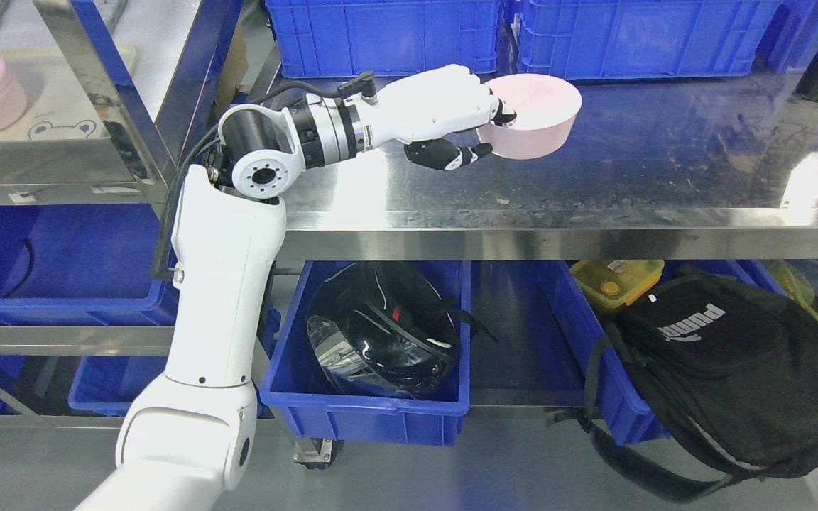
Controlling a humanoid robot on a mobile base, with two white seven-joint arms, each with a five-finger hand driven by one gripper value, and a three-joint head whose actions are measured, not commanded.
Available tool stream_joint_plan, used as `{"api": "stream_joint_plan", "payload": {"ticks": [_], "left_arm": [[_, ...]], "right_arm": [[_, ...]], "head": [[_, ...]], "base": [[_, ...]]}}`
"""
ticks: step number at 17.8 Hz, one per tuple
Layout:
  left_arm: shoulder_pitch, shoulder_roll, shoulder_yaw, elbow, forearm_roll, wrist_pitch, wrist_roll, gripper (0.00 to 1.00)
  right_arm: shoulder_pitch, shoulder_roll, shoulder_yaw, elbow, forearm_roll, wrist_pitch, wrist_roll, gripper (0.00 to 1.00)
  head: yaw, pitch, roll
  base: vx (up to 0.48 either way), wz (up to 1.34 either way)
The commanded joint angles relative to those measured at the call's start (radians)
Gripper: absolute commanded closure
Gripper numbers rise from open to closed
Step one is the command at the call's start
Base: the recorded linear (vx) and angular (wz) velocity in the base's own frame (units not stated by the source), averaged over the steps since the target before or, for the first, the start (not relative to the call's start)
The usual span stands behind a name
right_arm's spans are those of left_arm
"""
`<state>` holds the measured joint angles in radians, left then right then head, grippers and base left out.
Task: Stack pink IKEA bowl on shelf middle layer
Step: 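Lift the pink bowl off the shelf with the left hand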
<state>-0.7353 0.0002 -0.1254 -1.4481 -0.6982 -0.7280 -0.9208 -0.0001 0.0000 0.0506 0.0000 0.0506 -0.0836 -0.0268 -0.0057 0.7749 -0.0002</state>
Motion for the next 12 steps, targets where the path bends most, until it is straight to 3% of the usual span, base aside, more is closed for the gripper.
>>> {"api": "stream_joint_plan", "payload": {"ticks": [1,8,12], "left_arm": [[0.066,0.017,0.012,-0.109,0.025,-0.019,0.008,0.99],[0.091,0.017,0.012,-0.130,0.025,-0.018,0.011,0.99],[0.091,0.017,0.012,-0.137,0.025,-0.018,0.011,0.98]], "right_arm": [[0.022,-0.017,0.000,-0.018,0.000,0.001,0.001,0.00],[0.022,-0.017,0.000,-0.018,0.000,0.001,0.001,0.00],[0.022,-0.017,0.000,-0.018,0.000,0.001,0.001,0.00]], "head": [[0.0000,0.000,0.000],[0.0000,0.000,0.000],[0.0000,0.000,0.000]], "base": [[0.000,0.00],[-0.003,0.06],[-0.010,0.44]]}}
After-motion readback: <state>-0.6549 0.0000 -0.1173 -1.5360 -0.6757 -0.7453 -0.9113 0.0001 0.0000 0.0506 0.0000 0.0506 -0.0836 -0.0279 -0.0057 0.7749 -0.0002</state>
